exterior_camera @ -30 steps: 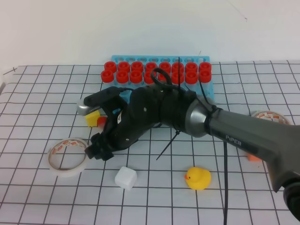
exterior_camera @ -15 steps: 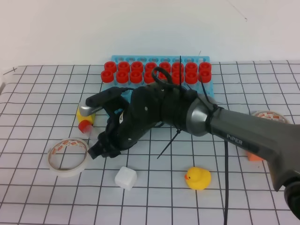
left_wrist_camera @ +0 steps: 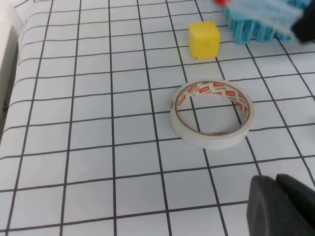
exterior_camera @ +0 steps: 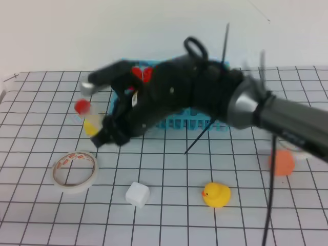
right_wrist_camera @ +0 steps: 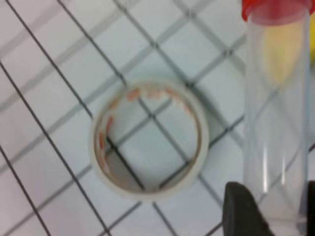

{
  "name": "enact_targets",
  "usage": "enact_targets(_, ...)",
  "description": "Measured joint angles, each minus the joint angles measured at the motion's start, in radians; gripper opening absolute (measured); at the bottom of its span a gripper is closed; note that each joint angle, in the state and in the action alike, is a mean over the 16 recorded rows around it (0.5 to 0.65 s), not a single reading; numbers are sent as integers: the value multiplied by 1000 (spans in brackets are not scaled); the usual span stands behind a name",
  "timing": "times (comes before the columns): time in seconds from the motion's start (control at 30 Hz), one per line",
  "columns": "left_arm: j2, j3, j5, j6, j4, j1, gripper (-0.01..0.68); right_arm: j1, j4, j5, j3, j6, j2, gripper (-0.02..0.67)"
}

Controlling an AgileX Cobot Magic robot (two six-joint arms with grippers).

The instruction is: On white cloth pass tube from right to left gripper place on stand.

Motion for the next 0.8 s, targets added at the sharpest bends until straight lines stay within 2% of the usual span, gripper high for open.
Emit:
enact_targets(0.2, 0, 0, -80, 0, -28, 0, -1, 0, -14, -81, 1, -60, -97, 234)
enact_targets(0.43, 3, -1, -267, 0, -91, 0, -1, 0, -26, -229, 47, -146, -204, 233)
enact_targets(0.63, 27, -23, -394, 0, -140, -2, -1, 5, -21, -417, 201, -195, -304, 233)
enact_targets(0.8, 74, -63, -429, 0, -156, -18, -1, 31, -14, -617, 398, -209, -387, 233)
